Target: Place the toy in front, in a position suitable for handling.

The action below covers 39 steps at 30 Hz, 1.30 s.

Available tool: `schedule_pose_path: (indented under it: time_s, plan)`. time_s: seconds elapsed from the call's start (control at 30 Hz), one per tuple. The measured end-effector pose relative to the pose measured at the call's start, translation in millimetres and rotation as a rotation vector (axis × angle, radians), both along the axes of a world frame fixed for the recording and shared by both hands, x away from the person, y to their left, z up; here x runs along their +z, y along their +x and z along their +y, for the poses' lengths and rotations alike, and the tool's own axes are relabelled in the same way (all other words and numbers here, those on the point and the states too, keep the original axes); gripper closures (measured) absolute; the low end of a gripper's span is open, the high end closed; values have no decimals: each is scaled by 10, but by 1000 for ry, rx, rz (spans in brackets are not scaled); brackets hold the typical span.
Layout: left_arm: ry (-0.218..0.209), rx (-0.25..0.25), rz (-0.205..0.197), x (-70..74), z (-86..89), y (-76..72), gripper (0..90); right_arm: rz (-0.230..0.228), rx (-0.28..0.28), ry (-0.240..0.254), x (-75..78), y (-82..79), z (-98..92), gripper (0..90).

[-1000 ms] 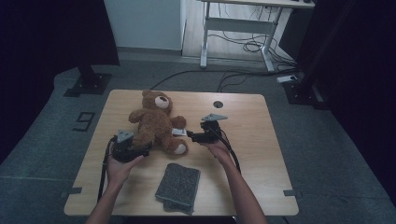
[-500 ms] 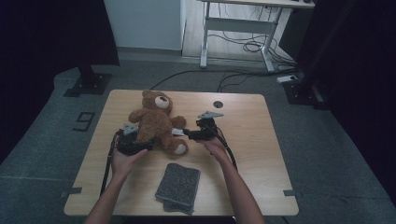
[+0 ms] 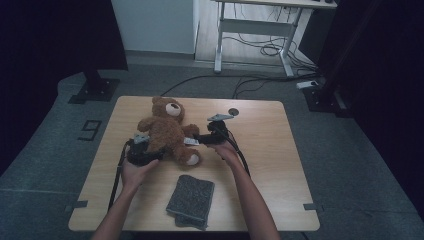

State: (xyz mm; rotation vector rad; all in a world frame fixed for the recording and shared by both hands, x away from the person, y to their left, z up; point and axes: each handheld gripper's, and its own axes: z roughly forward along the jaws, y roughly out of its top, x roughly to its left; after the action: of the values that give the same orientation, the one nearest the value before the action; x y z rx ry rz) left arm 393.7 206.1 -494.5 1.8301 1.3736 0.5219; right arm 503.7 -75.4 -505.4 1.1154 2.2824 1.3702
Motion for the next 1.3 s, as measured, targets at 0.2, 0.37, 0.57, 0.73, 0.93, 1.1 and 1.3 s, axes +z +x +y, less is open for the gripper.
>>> schedule_pose_path:
  time_s: [0.2,0.37,0.57,0.73,0.93,1.1,1.3]
  plan:
    - [4,-13,-1,-4,1,-4,395,11,8,-11,-79,34,47,200]
    - [2,-14,1,-4,10,-10,439,16,8,-27,-127,136,131,198]
    - [1,-11,7,-16,31,-8,482,21,14,-35,-184,281,245,198]
    - [11,-9,10,-7,19,-12,507,37,4,-37,-265,385,266,204]
    - [15,6,12,1,7,-17,523,52,2,-63,-304,459,307,248]
    - [19,7,16,8,4,-16,532,48,14,-70,-328,464,357,305]
    - [9,10,19,19,9,-23,543,49,39,-84,-376,481,425,438]
